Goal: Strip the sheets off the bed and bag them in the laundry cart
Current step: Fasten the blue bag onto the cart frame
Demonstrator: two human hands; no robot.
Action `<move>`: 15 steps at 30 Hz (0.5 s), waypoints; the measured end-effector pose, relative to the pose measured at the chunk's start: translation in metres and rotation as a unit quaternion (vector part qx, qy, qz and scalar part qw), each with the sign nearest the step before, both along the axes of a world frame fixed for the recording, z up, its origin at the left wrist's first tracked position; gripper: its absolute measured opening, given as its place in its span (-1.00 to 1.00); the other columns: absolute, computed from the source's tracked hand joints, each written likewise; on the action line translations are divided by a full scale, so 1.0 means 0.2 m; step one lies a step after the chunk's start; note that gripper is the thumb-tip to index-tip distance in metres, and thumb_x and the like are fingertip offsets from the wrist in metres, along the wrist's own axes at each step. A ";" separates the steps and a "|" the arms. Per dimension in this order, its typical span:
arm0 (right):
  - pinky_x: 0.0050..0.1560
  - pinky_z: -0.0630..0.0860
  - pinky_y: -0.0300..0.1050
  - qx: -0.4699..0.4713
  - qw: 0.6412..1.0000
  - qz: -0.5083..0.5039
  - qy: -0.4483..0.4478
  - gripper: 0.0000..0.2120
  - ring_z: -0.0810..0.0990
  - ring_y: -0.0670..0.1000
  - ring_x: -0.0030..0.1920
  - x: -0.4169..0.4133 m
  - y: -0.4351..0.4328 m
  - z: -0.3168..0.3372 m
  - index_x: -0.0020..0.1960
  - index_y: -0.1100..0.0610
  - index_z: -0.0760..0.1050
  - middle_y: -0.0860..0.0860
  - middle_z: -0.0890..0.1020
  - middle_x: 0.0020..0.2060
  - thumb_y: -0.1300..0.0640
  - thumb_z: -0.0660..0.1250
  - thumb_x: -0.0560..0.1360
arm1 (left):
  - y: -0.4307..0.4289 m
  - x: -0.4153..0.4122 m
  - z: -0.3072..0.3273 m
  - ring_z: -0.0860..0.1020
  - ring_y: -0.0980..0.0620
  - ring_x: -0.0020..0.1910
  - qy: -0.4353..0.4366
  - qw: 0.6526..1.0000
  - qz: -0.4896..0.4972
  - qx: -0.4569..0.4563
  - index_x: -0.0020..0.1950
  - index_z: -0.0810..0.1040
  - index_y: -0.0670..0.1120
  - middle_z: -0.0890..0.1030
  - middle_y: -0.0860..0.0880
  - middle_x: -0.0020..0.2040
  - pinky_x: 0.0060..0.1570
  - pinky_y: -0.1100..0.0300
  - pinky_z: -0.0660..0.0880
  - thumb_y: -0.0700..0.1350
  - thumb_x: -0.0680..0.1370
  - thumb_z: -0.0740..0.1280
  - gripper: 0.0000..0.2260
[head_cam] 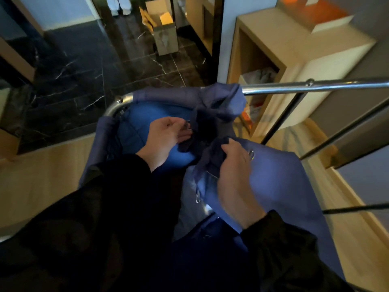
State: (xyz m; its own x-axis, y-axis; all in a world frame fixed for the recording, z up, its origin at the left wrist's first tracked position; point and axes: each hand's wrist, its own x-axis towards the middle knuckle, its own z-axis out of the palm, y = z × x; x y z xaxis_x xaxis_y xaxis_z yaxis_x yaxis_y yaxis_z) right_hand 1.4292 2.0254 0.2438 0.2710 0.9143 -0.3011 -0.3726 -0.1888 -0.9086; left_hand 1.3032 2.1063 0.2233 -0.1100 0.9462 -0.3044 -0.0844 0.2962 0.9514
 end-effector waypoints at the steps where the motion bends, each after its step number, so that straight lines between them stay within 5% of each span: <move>1: -0.51 0.30 -0.24 0.004 1.000 0.015 0.023 -0.72 0.33 -0.08 -0.53 -0.02 0.01 0.05 -0.35 0.13 0.22 -0.01 0.32 -0.55 0.32 0.05 0.51 | 0.02 -0.01 0.05 0.61 0.07 -0.41 -0.016 1.000 0.005 0.015 -0.23 0.51 -0.18 0.62 -0.04 -0.38 -0.32 0.27 0.57 -0.29 0.61 0.23 -0.78; 3: -0.55 0.32 -0.29 0.040 0.998 0.045 0.008 -0.62 0.40 -0.06 -0.58 -0.03 0.03 0.11 -0.44 0.09 0.31 -0.03 0.38 -0.58 0.24 -0.01 0.52 | 0.06 -0.03 0.13 0.61 0.09 -0.42 -0.042 0.998 0.006 0.040 -0.19 0.52 -0.17 0.63 -0.04 -0.34 -0.33 0.28 0.56 -0.28 0.61 0.23 -0.81; 5: -0.11 0.58 -0.05 0.064 0.996 0.060 -0.035 -0.62 0.63 0.14 -0.13 -0.05 0.06 0.09 -0.43 -0.08 0.56 0.00 0.54 -0.27 -0.05 0.04 0.40 | 0.07 -0.06 0.16 0.61 0.08 -0.39 -0.045 0.997 -0.005 0.056 -0.16 0.52 -0.17 0.62 -0.10 -0.26 -0.32 0.28 0.56 -0.28 0.60 0.23 -0.84; 6: 0.14 0.52 0.11 0.057 0.995 0.050 -0.068 -0.70 0.56 0.23 0.10 -0.06 0.07 0.04 -0.37 -0.20 0.59 -0.02 0.52 -0.13 -0.12 0.08 0.30 | 0.05 -0.06 0.14 0.61 0.08 -0.37 -0.031 0.998 -0.016 0.058 -0.16 0.52 -0.17 0.62 -0.11 -0.24 -0.31 0.28 0.56 -0.28 0.60 0.24 -0.84; 8: 0.28 0.42 0.19 0.009 0.998 0.019 -0.059 -0.81 0.51 0.19 0.16 -0.09 0.05 -0.03 -0.29 -0.13 0.54 -0.08 0.50 -0.08 -0.08 0.15 0.29 | 0.00 -0.07 0.05 0.60 0.10 -0.37 0.024 0.998 -0.037 0.054 -0.19 0.52 -0.16 0.61 -0.10 -0.26 -0.32 0.29 0.54 -0.28 0.59 0.26 -0.84; 10: 0.13 0.49 0.07 -0.045 0.999 -0.007 -0.007 -0.90 0.51 0.03 -0.04 -0.10 0.04 -0.10 -0.20 -0.08 0.41 -0.10 0.49 -0.17 0.03 0.13 0.42 | -0.07 -0.07 -0.08 0.56 0.10 -0.37 0.094 0.993 -0.051 0.044 -0.25 0.53 -0.11 0.60 -0.04 -0.34 -0.28 0.17 0.54 -0.30 0.57 0.29 -0.79; 13: -0.38 0.38 -0.20 -0.116 0.989 -0.056 0.077 -0.72 0.38 -0.06 -0.38 -0.05 0.05 -0.21 -0.32 0.05 0.31 -0.08 0.43 -0.46 0.22 0.10 0.56 | -0.17 -0.09 -0.24 0.54 0.07 -0.26 0.159 0.983 -0.086 0.022 -0.27 0.55 -0.02 0.58 0.00 -0.31 -0.17 0.10 0.48 -0.27 0.56 0.31 -0.76; 15: -0.37 0.30 -0.16 -0.145 0.985 -0.077 0.052 -0.75 0.34 -0.03 -0.35 -0.01 0.04 -0.30 -0.37 0.08 0.28 -0.04 0.39 -0.45 0.20 0.16 0.48 | -0.24 -0.11 -0.30 0.57 0.08 -0.19 0.167 0.981 -0.095 0.010 -0.20 0.55 -0.01 0.60 0.01 -0.22 -0.17 0.24 0.48 -0.27 0.56 0.31 -0.79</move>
